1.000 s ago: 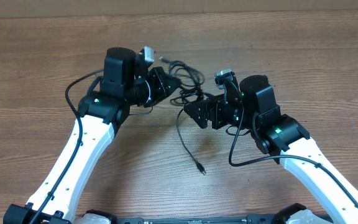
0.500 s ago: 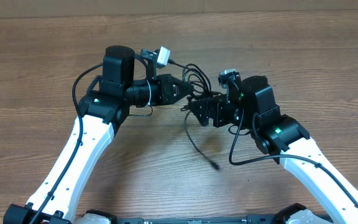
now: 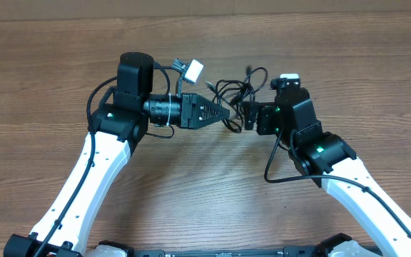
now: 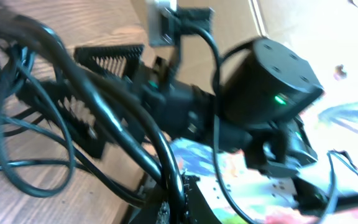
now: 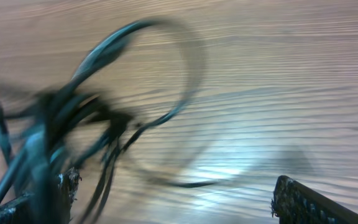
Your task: Untangle cables
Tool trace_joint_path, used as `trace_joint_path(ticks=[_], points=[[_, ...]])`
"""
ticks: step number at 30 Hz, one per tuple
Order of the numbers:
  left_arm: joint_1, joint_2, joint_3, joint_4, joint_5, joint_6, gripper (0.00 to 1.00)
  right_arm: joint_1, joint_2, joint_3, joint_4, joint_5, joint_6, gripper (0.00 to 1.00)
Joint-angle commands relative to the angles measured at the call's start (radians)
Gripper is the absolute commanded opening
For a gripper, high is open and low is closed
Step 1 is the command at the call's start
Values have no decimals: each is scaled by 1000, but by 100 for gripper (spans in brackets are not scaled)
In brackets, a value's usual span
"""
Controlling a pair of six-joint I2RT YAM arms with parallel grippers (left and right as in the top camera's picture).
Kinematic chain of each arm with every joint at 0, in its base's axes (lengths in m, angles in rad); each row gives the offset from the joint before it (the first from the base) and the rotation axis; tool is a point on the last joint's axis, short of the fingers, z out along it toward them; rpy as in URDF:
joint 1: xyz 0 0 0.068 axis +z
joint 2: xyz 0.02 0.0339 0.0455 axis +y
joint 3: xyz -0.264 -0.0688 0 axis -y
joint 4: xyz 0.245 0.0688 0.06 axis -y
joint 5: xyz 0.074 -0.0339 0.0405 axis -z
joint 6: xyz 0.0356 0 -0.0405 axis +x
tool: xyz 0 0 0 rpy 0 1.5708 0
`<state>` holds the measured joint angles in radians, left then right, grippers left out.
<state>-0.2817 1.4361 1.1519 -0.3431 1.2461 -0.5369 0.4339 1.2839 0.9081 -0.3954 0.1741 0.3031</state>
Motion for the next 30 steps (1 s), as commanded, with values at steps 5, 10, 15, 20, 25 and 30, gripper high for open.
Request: trace_joint_path(ticks=[5,10,15,20,25,30], points=[[21,-11,15,4,114,93,4,-77,-11,14,-35,79,8,100],[50,-11,15,2,87,134,4,-89,-11,14,-42,21,8,100],[82,-11,15,-56,-46,134,4,-89,-11,14,-42,-42,7,100],[100,-11,15,-163,-257,155,4,-89,-11,14,-42,-135,7,100],[100,-11,15,-260,-386,220,4,-89,-12,14,-42,-182,7,100],[98,-11,15,-375,-541,291,4,-89,-11,14,-41,-207,8,100]])
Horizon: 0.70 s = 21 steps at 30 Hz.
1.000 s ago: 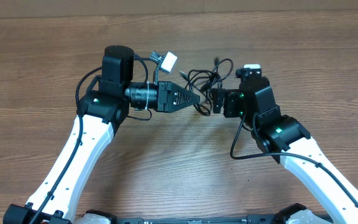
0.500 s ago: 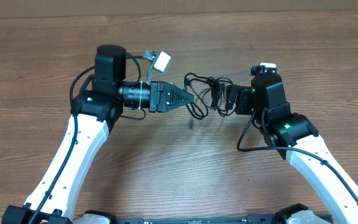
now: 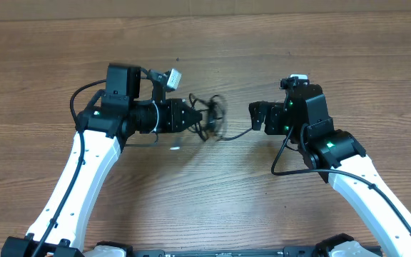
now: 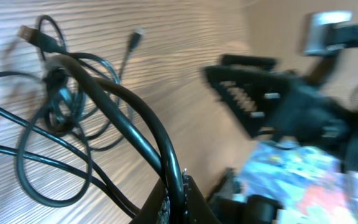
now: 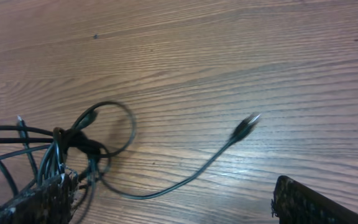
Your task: Untangle cables
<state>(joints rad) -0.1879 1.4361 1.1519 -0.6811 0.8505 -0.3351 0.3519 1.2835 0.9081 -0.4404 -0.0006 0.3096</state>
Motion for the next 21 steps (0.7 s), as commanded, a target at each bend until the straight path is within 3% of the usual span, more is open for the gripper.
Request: trace_joint_path(ticks=[1,7,14,17,18,19,21], points=[[5,-11,15,-58,-178,93,4,-7,-11,14,4,-32,1,100],[4,-11,15,-140,-340,95,4,-7,-11,14,5,-47,1,100],[4,-11,15,-170,-365,190,4,-7,-11,14,4,-52,0,100],[4,-11,15,-184,-442,212,6,-7,-11,14,4,-81,-3,100],[4,-11,15,-191,-480,212,16,-7,-11,14,4,-90,-3,100],[4,-11,15,-202,-521,212,48,-7,-11,14,4,-100,-3,100],[4,-11,15,-220,-576,212,52,-7,-11,14,4,-106,-3,100]])
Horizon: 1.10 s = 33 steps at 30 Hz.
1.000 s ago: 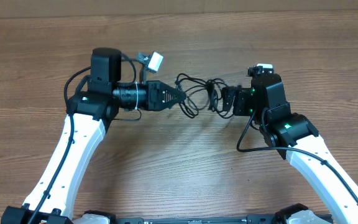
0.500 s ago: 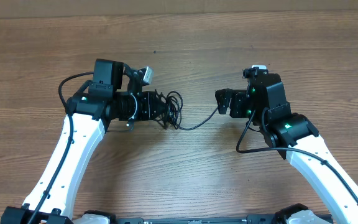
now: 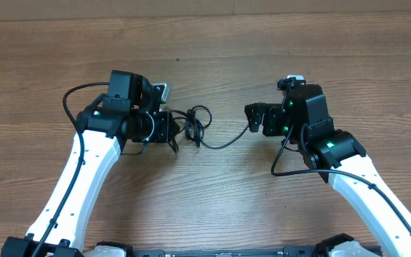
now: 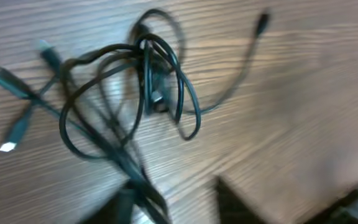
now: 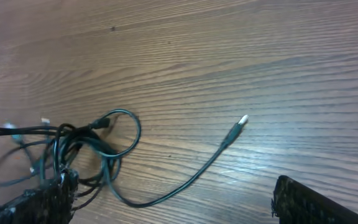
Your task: Untangle cables
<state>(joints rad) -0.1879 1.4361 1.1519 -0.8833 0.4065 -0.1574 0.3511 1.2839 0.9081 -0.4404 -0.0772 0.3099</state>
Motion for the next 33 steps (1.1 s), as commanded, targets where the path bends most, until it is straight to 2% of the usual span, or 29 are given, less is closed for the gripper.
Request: trace_joint_path(ticks=[1,3,5,7,22,33], points=[[4,-11,15,-27,-153,33,52,-6,-11,14,4,-29,-3,100],[4,-11,15,-42,-182,33,59,-6,-11,14,4,-29,-3,100],[4,-11,15,-55,-195,33,84,-6,-11,14,4,-29,-3,100],[4,-11,15,-60,-198,33,100,-6,-11,14,4,-29,-3,100],[2,13,15,66,-196,33,100,-6,-11,14,4,-30,-3,100],[-87,173,15,109,-171,-9,100,-6,-11,14,3,-30,-3,100]])
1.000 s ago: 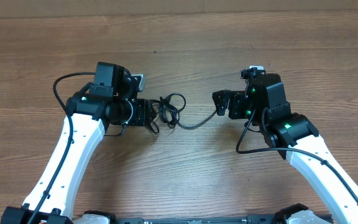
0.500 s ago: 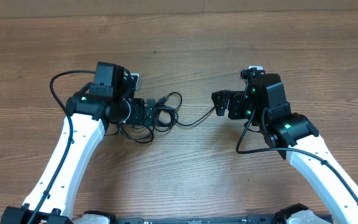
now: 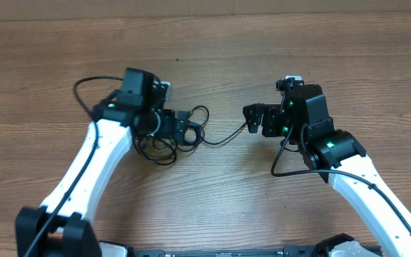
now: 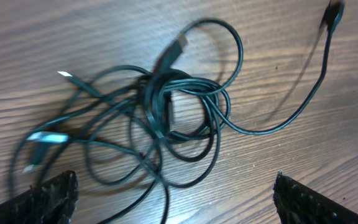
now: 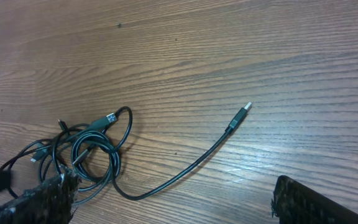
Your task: Untangle cables
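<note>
A tangle of thin black cables [image 3: 179, 137] lies on the wooden table [image 3: 212, 200] left of centre. One loose strand runs right from it and ends in a USB plug [image 5: 243, 111] close to my right gripper [image 3: 250, 120]. My left gripper [image 3: 184, 127] hovers straight above the tangle [image 4: 166, 112], open, with one loop running down between its fingertips [image 4: 45, 200] untouched. In the right wrist view the tangle [image 5: 82, 155] sits at the left, beside the left fingertip. The right gripper [image 5: 173, 202] is open and holds nothing.
Bare wooden tabletop surrounds the cables. A cardboard-coloured strip [image 3: 277, 6] runs along the far edge. The arms' own black supply cables [image 3: 280, 165] loop beside each wrist.
My left gripper has opened wide and let go of the cable. It now sits over the tangle, a little right of where it was. The tangle lies spread looser on the table.
At first the tangle hung between both grippers at the table's middle, with the left one shut on a cable. Then the left held it further left, one strand trailing towards the open right gripper. Later it lay by the left gripper, and now it rests released.
</note>
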Tool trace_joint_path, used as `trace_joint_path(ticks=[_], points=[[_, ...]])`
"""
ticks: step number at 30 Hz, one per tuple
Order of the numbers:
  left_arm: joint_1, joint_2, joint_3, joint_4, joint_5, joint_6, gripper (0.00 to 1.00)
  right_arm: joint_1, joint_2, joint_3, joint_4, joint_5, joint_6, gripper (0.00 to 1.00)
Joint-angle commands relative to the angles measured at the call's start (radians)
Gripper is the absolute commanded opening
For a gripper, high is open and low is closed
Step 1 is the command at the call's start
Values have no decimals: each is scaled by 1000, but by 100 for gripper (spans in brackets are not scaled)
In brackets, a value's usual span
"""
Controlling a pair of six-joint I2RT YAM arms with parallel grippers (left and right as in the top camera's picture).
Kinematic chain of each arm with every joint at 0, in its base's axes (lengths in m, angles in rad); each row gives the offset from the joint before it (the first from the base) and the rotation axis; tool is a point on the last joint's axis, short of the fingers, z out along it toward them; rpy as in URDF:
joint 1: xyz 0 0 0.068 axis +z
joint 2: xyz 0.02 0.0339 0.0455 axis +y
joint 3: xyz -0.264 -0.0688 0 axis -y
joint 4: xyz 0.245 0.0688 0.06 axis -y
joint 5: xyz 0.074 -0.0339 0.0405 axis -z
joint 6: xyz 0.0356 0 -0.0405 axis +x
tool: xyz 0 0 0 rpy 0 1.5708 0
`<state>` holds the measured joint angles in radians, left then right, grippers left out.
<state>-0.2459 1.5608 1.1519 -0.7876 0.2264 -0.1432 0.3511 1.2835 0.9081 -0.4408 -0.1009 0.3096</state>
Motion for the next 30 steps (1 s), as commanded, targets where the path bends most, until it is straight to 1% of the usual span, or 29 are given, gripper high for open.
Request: trace_joint_path(ticks=[1,6,15,20,24,25,28,30], points=[[-37,62,15,20,8,-30,100,-6,-11,14,3,-6,-3,100],[-50,136,15,29,-51,-112,100,-6,-11,14,-5,-6,-3,100],[-50,210,15,37,-59,-172,100,-6,-11,14,-11,-6,-3,100],[-50,251,15,49,-53,-179,92,-6,-11,14,-11,-6,-3,100],[-50,274,15,59,-50,-179,83,-6,-11,14,-11,-6,-3,100],[-50,275,15,64,-50,-179,79,-6,-11,14,-11,-6,-3,100],[-50,275,15,76,-47,-179,59,-6,-11,14,-11,-6,-3,100],[-50,275,15,79,-42,-180,44,-6,-11,14,-11,-6,-3,100]])
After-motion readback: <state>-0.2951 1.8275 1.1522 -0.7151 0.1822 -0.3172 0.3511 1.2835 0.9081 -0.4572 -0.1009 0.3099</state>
